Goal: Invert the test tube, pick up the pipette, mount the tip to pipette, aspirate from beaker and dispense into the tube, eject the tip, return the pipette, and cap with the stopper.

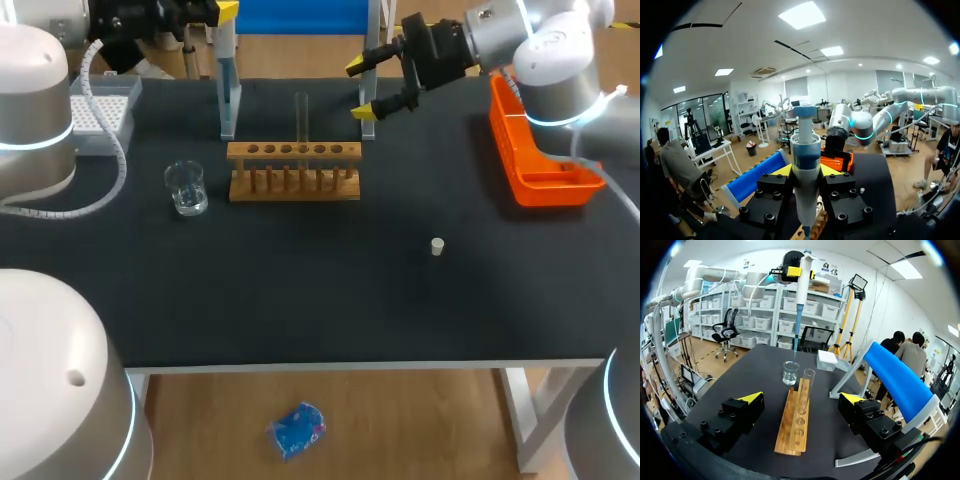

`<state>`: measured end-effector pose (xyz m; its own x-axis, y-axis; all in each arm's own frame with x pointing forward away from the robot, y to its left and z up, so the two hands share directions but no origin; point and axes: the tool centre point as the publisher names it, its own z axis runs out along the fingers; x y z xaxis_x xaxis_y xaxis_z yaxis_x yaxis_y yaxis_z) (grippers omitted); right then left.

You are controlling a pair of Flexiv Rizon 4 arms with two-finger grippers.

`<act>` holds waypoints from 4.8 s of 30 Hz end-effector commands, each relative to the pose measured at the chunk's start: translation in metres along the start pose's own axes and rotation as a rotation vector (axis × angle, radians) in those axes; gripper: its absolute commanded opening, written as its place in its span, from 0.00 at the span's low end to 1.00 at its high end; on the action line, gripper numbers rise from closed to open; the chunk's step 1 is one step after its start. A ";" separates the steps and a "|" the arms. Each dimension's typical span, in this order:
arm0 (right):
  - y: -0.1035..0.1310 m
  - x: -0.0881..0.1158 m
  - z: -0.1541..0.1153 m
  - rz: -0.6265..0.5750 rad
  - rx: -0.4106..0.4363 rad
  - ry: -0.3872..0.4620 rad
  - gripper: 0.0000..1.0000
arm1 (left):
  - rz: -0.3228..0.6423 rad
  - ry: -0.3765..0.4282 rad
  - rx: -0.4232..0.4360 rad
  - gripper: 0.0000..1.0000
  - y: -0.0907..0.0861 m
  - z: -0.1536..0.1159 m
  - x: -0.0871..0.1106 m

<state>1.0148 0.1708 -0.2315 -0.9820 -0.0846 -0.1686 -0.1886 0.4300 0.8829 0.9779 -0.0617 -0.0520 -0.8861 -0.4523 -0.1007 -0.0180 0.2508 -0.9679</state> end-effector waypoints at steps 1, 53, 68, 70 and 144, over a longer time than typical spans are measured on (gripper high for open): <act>0.000 -0.001 -0.001 0.000 0.001 0.003 1.00 | 0.003 0.003 0.007 0.00 -0.002 -0.001 -0.002; 0.000 -0.001 -0.001 0.000 0.001 0.003 1.00 | 0.070 0.069 0.054 0.00 -0.060 0.034 0.000; 0.000 -0.001 -0.001 0.000 0.001 0.003 1.00 | 0.070 0.069 0.054 0.00 -0.060 0.034 0.000; 0.000 -0.001 -0.001 0.000 0.001 0.003 1.00 | 0.070 0.069 0.054 0.00 -0.060 0.034 0.000; 0.000 -0.001 -0.001 0.000 0.001 0.003 1.00 | 0.023 0.146 0.113 0.00 -0.058 0.087 0.018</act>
<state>1.0148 0.1708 -0.2315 -0.9820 -0.0846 -0.1686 -0.1886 0.4300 0.8829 1.0056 -0.1594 -0.0176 -0.9447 -0.3129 -0.0977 0.0508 0.1548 -0.9866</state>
